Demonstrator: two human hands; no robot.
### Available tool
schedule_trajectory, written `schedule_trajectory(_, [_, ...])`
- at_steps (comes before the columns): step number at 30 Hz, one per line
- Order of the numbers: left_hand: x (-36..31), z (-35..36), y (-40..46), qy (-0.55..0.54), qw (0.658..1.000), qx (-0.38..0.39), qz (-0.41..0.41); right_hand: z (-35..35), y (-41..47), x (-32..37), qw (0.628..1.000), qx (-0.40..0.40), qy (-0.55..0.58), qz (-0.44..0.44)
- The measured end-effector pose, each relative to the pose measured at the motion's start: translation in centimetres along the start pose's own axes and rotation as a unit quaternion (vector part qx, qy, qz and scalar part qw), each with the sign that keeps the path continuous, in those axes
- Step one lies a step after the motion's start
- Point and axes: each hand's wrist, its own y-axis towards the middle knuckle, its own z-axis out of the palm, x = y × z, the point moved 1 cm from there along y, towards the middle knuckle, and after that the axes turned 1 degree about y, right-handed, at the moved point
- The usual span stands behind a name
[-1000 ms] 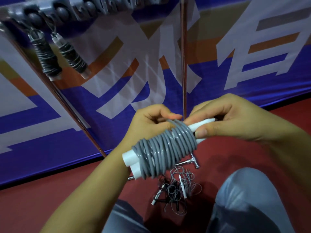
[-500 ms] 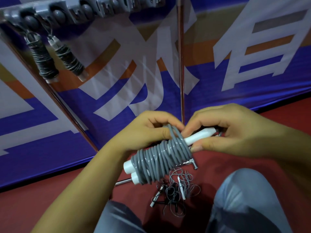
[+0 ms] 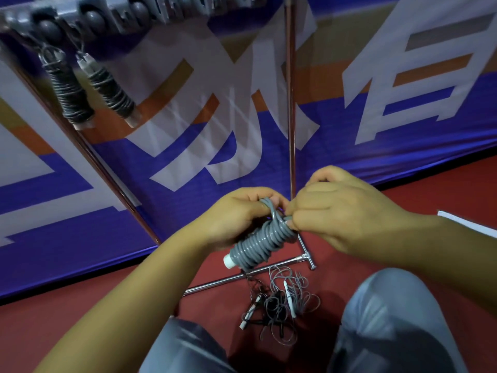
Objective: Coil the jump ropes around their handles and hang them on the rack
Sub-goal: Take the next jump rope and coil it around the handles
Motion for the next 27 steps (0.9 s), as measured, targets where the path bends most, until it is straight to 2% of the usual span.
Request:
schedule_trajectory(2, [0.0,0.4,0.0,0.028,0.999,-0.033,-0.012,-0.3,0.3,0.0,0.999,0.012,-0.048,-0.012])
schedule_trajectory(5, [0.1,1.0,0.0,0.104,0.986,-0.126,0.002,0.4,0.2,-0.5,0.999,0.001,-0.032,0.031])
schedule_trajectory(7, [0.5,1.0,-0.1,0.247,0.954,-0.159,0.055,1.0,0.1,-0.4,0.998,0.020,0.009,0.066])
schedule_trajectory(10, [0.6,0.8,-0.6,0.417,0.892,-0.131,0.112,0.8,-0.3,-0.4,0.982,0.025,0.147,0.119])
schedule_trajectory(14, [-0.1,0.4,-1.1,0.520,0.828,-0.089,0.188,0.2,-0.5,-0.6,0.926,-0.013,0.310,0.216])
schedule_trajectory(15, [-0.3,0.4,-1.2,0.528,0.820,-0.093,0.201,0.2,-0.5,-0.6,0.893,-0.016,0.365,0.264])
schedule_trajectory(17, [-0.5,0.5,-1.3,0.534,0.810,-0.104,0.219,-0.2,-0.3,-0.4,0.776,-0.002,0.514,0.366])
schedule_trajectory(18, [-0.4,0.7,-1.4,0.531,0.811,-0.105,0.221,-0.2,-0.3,-0.2,0.715,0.016,0.570,0.405])
schedule_trajectory(19, [-0.2,0.8,-1.3,0.521,0.818,-0.106,0.217,-0.3,-0.3,0.1,0.675,0.033,0.596,0.433])
schedule_trajectory(20, [-0.1,0.8,-1.3,0.500,0.834,-0.109,0.206,-0.4,-0.2,0.3,0.654,0.046,0.606,0.452])
schedule_trajectory(21, [0.1,0.8,-1.3,0.470,0.854,-0.114,0.189,-0.4,-0.1,0.5,0.650,0.047,0.601,0.463])
schedule_trajectory(24, [0.4,0.6,-1.1,0.384,0.905,-0.106,0.151,-0.1,-0.1,0.5,0.672,0.027,0.557,0.488])
schedule_trajectory(27, [0.4,-0.2,-1.0,0.378,0.914,-0.015,0.149,0.1,-0.3,0.4,0.696,0.051,0.524,0.489])
